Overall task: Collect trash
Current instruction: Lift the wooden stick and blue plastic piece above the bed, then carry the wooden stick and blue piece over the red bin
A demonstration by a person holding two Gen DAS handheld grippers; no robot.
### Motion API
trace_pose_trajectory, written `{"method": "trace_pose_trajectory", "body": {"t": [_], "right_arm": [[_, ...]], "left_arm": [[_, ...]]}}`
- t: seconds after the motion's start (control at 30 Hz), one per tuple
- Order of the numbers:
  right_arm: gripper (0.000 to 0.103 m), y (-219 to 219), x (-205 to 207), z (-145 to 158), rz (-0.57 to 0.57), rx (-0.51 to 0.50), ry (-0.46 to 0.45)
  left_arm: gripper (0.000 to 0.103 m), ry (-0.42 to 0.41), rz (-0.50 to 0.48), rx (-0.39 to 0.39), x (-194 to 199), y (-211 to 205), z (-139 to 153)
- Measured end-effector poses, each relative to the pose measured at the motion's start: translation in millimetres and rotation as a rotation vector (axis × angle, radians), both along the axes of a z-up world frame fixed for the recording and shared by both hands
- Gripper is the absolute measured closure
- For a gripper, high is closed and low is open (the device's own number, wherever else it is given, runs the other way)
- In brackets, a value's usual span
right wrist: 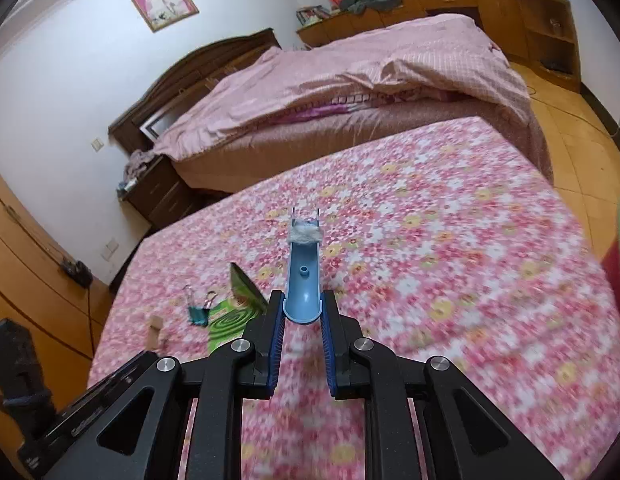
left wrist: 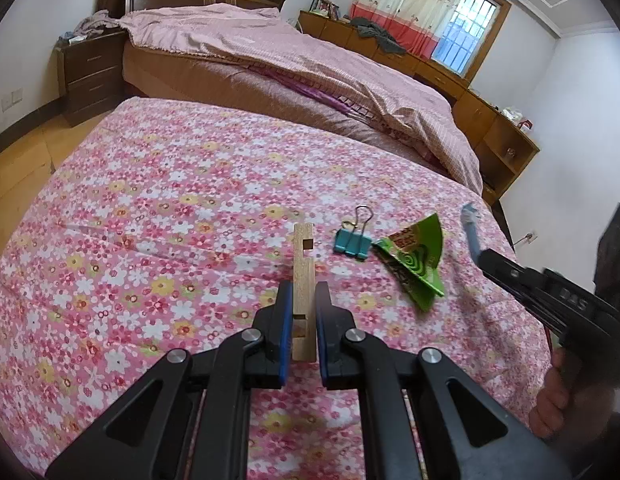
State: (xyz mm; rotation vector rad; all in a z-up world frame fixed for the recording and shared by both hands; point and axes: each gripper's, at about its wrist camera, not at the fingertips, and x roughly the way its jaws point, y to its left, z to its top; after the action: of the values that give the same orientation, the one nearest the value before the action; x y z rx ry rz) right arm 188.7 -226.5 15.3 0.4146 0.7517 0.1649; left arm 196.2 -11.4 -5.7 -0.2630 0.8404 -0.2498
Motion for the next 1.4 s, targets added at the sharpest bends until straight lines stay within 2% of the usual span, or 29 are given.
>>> {"method": "trace_pose_trajectory", "body": {"t": [0.37,0.67,1.03,1.4], "right_arm": [[0.086,-40.4,-78.6,23.9,-0.092,0.022,-0.047],[0.086,-87.5,-140.0,34.5,-0.212,0.071,-0.079],[0.086,-139.2,-190.3,47.2,-0.345,0.095,-0.117],[0.086,-203.7,-212.8,38.5,-0.453,0.104,-0.12]], "left_arm": [[0.094,-0.053,-0.07,-0.007,-32.5,-21.3,34.0],[0.094,-0.1,-0.169,0.0,-66.2,-65.5,62.8],[0.094,-0.104,-0.338,-0.016,-92.6,-140.0,85.0],[0.094,-0.097,-0.49,0.005,-99.6,-245.8,87.6]]}}
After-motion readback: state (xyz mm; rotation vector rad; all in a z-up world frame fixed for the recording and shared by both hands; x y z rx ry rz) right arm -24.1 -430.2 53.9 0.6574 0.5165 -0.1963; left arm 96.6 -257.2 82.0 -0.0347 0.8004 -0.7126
